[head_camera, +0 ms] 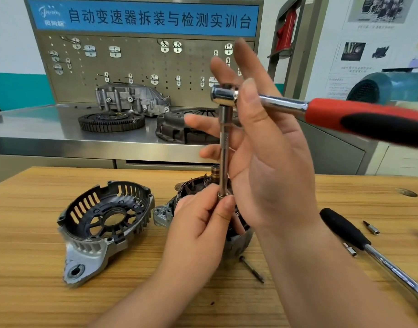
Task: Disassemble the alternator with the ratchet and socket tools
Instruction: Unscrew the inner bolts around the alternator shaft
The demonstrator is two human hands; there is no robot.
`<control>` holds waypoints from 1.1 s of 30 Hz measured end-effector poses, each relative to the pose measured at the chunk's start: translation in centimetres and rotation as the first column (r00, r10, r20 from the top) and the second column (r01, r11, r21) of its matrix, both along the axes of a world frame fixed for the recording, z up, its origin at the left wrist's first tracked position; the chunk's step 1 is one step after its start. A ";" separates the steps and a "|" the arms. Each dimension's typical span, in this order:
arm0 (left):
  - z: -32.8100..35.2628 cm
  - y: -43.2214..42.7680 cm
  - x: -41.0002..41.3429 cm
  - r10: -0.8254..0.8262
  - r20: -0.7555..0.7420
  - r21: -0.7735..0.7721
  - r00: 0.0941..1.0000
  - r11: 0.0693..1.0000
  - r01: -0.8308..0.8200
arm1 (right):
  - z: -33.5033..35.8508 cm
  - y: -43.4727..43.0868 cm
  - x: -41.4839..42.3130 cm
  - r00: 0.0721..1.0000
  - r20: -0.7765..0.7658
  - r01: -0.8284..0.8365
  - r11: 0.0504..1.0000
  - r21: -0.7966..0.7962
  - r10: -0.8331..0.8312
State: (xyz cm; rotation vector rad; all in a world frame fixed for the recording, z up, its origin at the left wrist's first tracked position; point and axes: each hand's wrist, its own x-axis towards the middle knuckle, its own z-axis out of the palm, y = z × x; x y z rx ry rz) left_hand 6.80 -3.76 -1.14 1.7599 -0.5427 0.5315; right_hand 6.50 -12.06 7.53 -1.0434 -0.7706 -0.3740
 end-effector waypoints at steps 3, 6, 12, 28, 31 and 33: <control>-0.1 0.0 -0.1 -0.020 -0.014 -0.027 1.000 0.999 0.020 | 0.1 -0.2 0.1 0.986 -0.113 -0.121 0.993 0.008 0.122; 0.2 0.0 -0.2 -0.005 0.060 0.027 0.998 1.000 0.004 | 0.1 -0.6 0.4 0.954 -0.218 -0.203 0.979 0.026 0.204; 0.0 0.0 0.0 0.006 0.007 0.034 1.000 0.999 -0.006 | 0.0 0.1 0.2 0.994 -0.067 -0.083 0.996 0.024 0.084; 0.2 0.2 0.0 -0.026 0.072 0.083 0.997 0.996 0.021 | -0.1 -0.6 0.6 0.963 -0.207 -0.163 0.984 0.068 0.174; 0.1 0.2 -0.1 -0.016 0.017 0.033 1.000 0.999 0.016 | -0.1 -0.3 0.4 0.993 -0.111 -0.028 0.998 0.054 0.034; 0.2 0.2 -0.1 -0.014 0.003 0.026 1.000 1.000 0.014 | 0.1 -0.3 0.2 0.998 -0.052 0.026 0.999 0.044 -0.024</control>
